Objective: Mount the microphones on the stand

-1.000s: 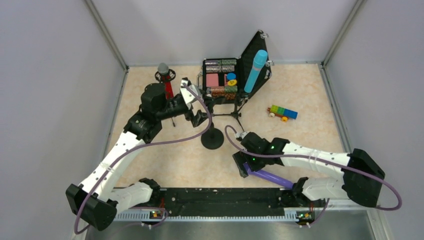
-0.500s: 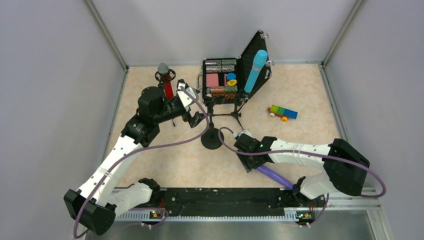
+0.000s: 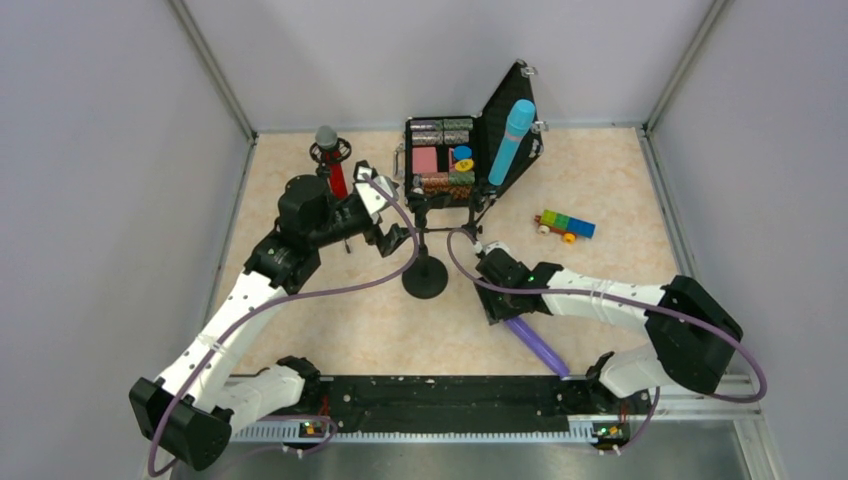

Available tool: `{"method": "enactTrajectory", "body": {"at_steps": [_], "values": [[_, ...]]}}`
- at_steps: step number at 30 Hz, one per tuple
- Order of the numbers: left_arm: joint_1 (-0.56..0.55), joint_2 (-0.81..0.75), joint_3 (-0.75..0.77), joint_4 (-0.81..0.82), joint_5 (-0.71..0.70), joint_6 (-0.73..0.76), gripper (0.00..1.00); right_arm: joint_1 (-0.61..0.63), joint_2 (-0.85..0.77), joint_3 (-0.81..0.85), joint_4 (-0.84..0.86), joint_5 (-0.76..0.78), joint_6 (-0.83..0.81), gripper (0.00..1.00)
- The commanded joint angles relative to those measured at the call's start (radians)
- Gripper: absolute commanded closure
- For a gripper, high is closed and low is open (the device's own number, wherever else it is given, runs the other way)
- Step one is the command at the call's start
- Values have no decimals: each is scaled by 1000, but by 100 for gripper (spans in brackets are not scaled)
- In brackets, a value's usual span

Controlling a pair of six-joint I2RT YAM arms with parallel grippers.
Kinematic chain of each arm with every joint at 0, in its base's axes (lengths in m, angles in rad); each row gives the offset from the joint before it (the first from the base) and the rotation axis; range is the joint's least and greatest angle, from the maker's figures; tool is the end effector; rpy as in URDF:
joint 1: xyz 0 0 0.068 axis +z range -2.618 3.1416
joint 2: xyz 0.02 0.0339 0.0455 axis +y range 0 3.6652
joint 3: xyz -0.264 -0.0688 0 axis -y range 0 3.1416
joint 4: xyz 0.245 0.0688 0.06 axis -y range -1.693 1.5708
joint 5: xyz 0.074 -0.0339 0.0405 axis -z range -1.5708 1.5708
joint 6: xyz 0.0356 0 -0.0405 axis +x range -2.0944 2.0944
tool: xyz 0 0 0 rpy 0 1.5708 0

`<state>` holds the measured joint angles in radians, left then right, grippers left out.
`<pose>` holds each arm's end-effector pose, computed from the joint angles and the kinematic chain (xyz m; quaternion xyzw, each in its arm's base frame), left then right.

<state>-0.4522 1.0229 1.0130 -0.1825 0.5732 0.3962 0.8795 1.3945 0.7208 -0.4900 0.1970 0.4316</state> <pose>0.1985 -0.1179 0.3766 0.4685 0.6007 -0.2352 0.6036 0.1620 0.1849 0.1674 -0.1971 0.9547 0.0463 0.2182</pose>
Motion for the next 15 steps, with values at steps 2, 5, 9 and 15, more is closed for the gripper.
{"method": "enactTrajectory", "body": {"at_steps": [2, 5, 9, 15], "values": [[7, -21, -12, 49, 0, -4, 1, -36, -41, 11, 124, -29, 20, 68], [7, -21, -19, 57, 13, -11, 1, -40, -30, 33, 155, -12, 6, 63], [10, -18, -23, 62, 20, -18, 1, -40, 14, 74, 173, 43, -44, 43], [11, -23, -37, 75, 22, -23, 1, -39, 82, 129, 124, 138, -89, 7]]}}
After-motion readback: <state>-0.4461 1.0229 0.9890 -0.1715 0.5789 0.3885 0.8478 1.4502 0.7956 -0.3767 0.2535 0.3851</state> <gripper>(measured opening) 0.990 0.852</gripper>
